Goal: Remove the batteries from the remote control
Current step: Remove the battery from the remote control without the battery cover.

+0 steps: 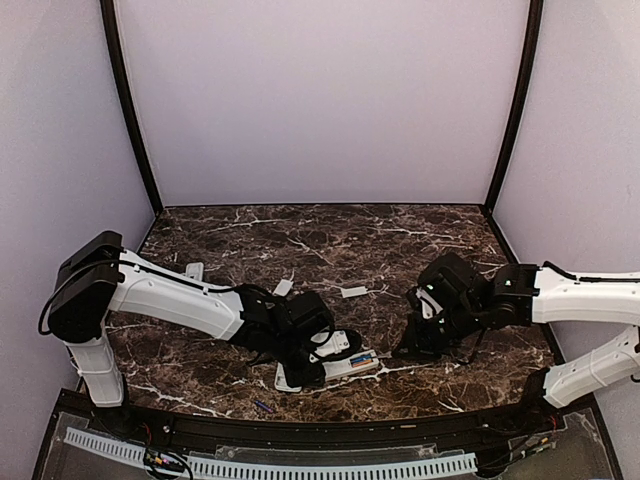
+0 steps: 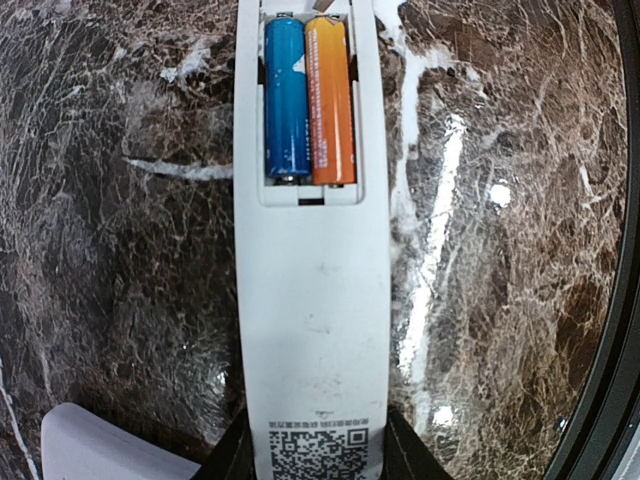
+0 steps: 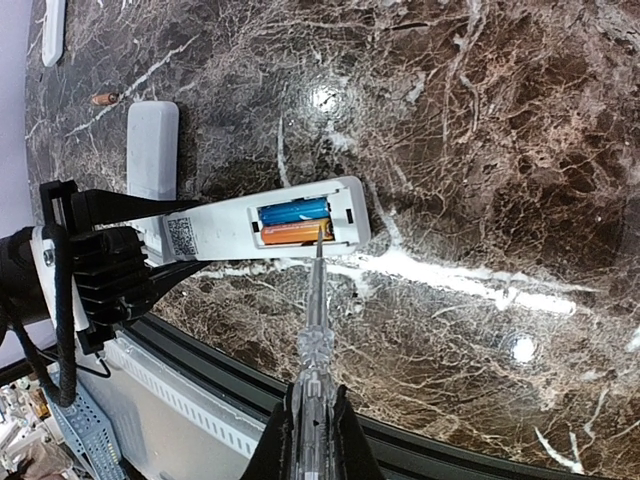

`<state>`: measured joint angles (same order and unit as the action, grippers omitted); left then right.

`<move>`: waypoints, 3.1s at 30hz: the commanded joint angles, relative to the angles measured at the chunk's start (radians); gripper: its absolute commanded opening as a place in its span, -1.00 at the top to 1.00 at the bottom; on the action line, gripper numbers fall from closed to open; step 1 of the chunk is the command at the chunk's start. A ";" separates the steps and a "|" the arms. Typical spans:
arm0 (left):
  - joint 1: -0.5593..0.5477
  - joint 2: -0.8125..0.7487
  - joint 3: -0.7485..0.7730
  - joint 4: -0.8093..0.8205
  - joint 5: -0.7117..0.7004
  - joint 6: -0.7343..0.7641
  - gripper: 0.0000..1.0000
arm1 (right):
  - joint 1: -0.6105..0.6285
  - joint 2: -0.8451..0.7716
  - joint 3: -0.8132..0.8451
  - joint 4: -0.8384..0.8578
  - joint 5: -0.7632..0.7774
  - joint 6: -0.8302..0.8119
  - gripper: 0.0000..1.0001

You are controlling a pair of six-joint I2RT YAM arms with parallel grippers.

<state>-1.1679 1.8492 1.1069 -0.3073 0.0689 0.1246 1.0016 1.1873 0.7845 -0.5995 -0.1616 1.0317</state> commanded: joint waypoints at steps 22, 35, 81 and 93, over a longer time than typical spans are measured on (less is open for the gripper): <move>-0.007 0.028 0.009 -0.014 0.020 0.017 0.61 | 0.005 0.035 -0.026 0.070 -0.044 -0.022 1.00; -0.006 0.030 0.014 -0.018 0.020 0.018 0.62 | 0.015 -0.001 -0.040 0.237 -0.228 -0.020 1.00; -0.007 0.042 0.029 -0.033 0.000 0.021 0.66 | 0.054 -0.041 0.023 -0.012 -0.030 0.039 1.00; -0.007 0.045 0.031 -0.034 0.003 0.021 0.66 | 0.031 -0.008 0.018 0.011 -0.012 0.026 1.00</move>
<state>-1.1683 1.8587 1.1297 -0.3531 0.0677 0.1360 1.0458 1.1732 0.7856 -0.5983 -0.1993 1.0740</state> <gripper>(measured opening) 0.365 0.085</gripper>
